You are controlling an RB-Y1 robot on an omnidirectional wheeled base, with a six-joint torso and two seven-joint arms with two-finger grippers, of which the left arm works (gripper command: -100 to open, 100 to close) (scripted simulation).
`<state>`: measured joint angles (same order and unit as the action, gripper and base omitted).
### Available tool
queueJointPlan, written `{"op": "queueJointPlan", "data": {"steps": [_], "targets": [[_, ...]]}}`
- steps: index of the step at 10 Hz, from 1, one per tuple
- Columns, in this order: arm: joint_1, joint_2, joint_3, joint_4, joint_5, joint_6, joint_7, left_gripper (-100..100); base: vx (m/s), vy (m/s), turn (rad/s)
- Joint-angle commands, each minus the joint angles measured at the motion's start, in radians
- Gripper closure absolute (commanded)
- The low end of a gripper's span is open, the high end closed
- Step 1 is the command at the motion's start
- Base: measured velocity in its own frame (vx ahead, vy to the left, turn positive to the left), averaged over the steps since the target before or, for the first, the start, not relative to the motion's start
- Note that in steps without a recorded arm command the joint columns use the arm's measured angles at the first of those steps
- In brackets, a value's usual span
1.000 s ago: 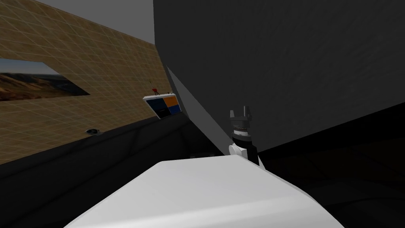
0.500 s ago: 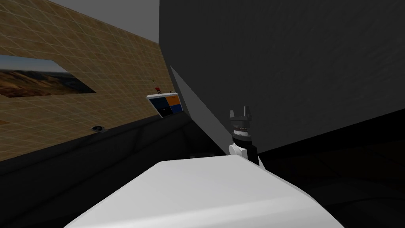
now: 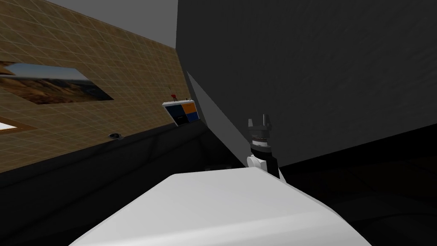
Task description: Push the door open
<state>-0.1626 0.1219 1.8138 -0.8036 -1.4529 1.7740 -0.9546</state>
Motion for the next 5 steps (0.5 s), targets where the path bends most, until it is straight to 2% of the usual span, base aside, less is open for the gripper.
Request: {"op": "queueJointPlan", "data": {"steps": [1,3,5], "targets": [[-0.029,0.025,-0.020,0.029,-0.008,0.000,-0.009,-100,-0.011,0.006,0.075],[-0.066,0.045,-0.038,0.049,-0.016,0.004,-0.024,-100,-0.011,-0.006,0.109],[-0.097,0.056,-0.049,0.064,-0.022,0.008,-0.033,-100,-0.013,-0.023,0.056]]}}
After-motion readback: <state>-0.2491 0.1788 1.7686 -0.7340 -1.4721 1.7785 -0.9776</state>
